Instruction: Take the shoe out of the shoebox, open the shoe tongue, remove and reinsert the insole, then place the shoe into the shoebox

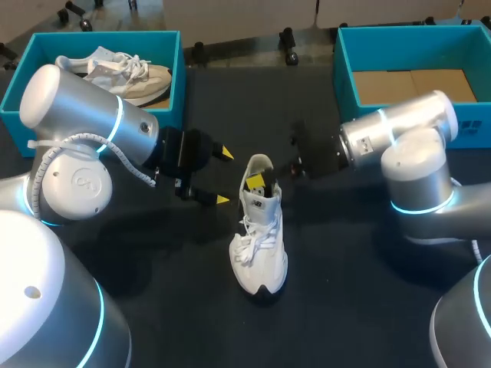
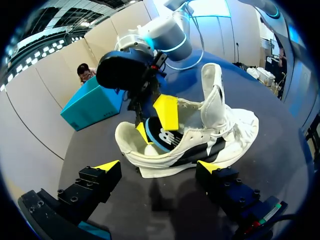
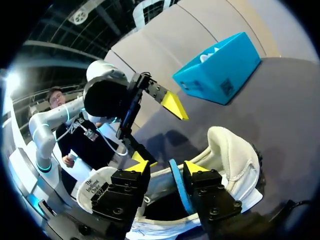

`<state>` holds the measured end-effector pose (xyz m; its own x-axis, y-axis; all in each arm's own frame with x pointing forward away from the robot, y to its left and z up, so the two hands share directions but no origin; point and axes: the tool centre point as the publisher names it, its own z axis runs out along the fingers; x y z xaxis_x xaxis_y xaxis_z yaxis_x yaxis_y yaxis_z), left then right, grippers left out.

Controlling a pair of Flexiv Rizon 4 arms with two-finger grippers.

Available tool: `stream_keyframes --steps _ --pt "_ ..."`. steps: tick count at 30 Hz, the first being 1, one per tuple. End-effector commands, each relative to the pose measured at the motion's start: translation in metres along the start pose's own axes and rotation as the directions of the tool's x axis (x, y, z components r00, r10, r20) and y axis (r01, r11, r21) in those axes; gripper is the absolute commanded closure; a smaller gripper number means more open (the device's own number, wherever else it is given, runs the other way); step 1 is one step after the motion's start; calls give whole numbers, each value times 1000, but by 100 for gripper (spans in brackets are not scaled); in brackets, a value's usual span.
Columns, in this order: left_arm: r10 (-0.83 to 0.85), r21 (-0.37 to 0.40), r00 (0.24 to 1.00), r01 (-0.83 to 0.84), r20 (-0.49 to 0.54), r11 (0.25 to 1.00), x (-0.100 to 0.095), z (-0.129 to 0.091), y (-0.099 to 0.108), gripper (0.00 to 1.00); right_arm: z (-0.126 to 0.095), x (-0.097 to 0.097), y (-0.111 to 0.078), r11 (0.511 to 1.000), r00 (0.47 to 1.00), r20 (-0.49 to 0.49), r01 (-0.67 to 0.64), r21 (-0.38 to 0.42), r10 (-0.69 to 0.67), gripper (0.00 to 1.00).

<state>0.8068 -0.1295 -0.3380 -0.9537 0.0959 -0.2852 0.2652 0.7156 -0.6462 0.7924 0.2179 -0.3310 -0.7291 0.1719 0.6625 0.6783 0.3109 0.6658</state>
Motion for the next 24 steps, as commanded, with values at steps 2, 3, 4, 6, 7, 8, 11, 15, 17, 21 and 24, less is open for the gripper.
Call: stream_keyframes --steps 2,3,4,6,7,8,11,15,17,21,24 --pt "0 -6 1000 0 -1 1000 0 1 -1 0 -10 16 9 1000 998 63 21 7 -22 52" --pt "0 -6 1000 0 -1 1000 0 1 -1 0 -12 17 12 1000 997 71 30 4 -30 51" --pt "0 -6 1000 0 -1 1000 0 1 -1 0 -13 19 15 999 996 80 40 2 -40 51" --pt "0 -6 1000 0 -1 1000 0 1 -1 0 -17 20 19 999 994 94 50 5 -51 51" --pt "0 -6 1000 0 -1 1000 0 1 -1 0 -19 22 22 998 992 110 62 -3 -62 51" --pt "0 -6 1000 0 -1 1000 0 1 -1 0 -22 23 24 997 990 119 73 -11 -71 51" --pt "0 -6 1000 0 -1 1000 0 1 -1 0 -28 26 29 995 984 153 95 -30 -89 50" --pt "0 -6 1000 0 -1 1000 0 1 -1 0 -30 29 35 993 979 185 102 -65 -88 57" --pt "0 -6 1000 0 -1 1000 0 1 -1 0 -31 29 36 994 977 202 80 -72 -64 69" --pt "0 -6 1000 0 -1 1000 0 1 -1 0 -38 32 34 995 966 257 51 -83 -28 100" --pt "0 -6 1000 0 -1 1000 0 1 -1 0 -40 34 35 996 950 311 18 -86 10 100"
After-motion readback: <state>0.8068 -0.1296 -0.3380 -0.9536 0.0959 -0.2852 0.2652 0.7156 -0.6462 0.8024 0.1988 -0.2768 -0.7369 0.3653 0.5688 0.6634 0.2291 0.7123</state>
